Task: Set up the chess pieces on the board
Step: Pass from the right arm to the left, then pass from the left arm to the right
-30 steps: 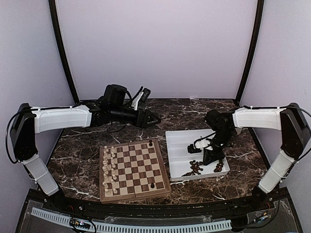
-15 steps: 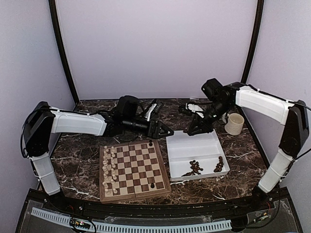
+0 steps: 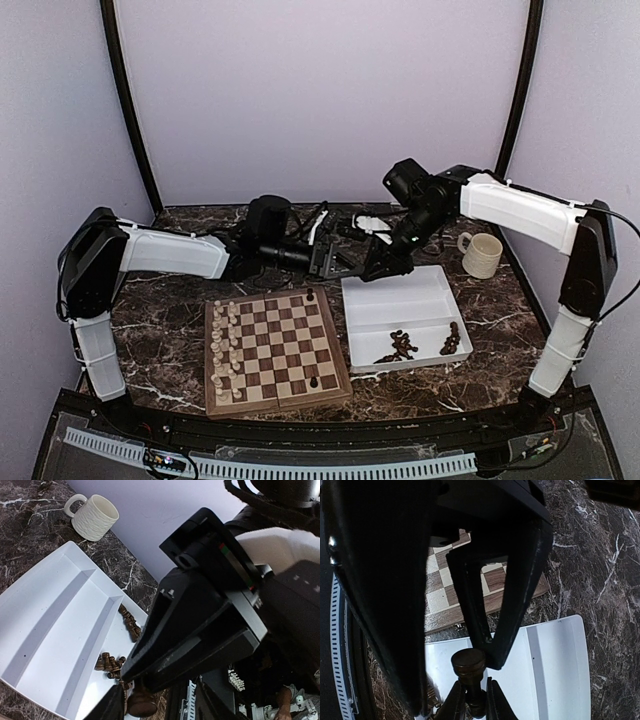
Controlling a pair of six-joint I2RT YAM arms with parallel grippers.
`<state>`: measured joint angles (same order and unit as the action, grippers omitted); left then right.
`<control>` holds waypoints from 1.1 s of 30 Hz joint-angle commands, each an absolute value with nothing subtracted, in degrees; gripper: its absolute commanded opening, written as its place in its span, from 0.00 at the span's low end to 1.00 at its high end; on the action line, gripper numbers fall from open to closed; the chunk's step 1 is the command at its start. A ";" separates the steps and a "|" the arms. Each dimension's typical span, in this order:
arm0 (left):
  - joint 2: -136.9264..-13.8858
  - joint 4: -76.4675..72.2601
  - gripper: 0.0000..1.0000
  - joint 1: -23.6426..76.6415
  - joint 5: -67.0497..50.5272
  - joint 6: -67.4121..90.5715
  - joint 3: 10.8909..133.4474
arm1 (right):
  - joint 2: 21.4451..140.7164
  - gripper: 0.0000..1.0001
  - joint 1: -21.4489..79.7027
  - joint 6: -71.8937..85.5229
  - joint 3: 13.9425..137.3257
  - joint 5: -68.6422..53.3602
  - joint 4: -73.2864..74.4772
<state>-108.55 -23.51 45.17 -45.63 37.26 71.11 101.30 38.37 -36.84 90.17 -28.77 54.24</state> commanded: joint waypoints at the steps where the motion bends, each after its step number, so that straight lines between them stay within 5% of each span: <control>1: -108.74 -24.90 0.45 44.94 -46.48 39.45 72.71 | 101.34 0.14 39.20 -37.60 92.41 -28.91 54.56; 14: -109.43 -22.98 0.16 44.74 -47.13 40.20 73.57 | 98.94 0.16 39.20 -37.26 90.66 -28.42 52.59; 19: -108.54 -26.41 0.11 44.49 -47.07 40.53 73.58 | 93.95 0.43 34.48 -31.10 88.31 -33.05 46.68; 24: -104.78 -38.06 0.08 44.47 -41.48 39.95 69.08 | 88.53 0.51 18.93 -7.51 78.79 -61.01 28.48; 28: -104.13 -49.50 0.07 44.70 -37.44 42.24 67.01 | 87.61 0.52 16.79 9.21 69.02 -70.72 12.06; 33: -106.29 -56.01 0.07 44.91 -35.40 44.20 67.81 | 87.24 0.55 17.00 40.94 55.08 -76.38 -25.13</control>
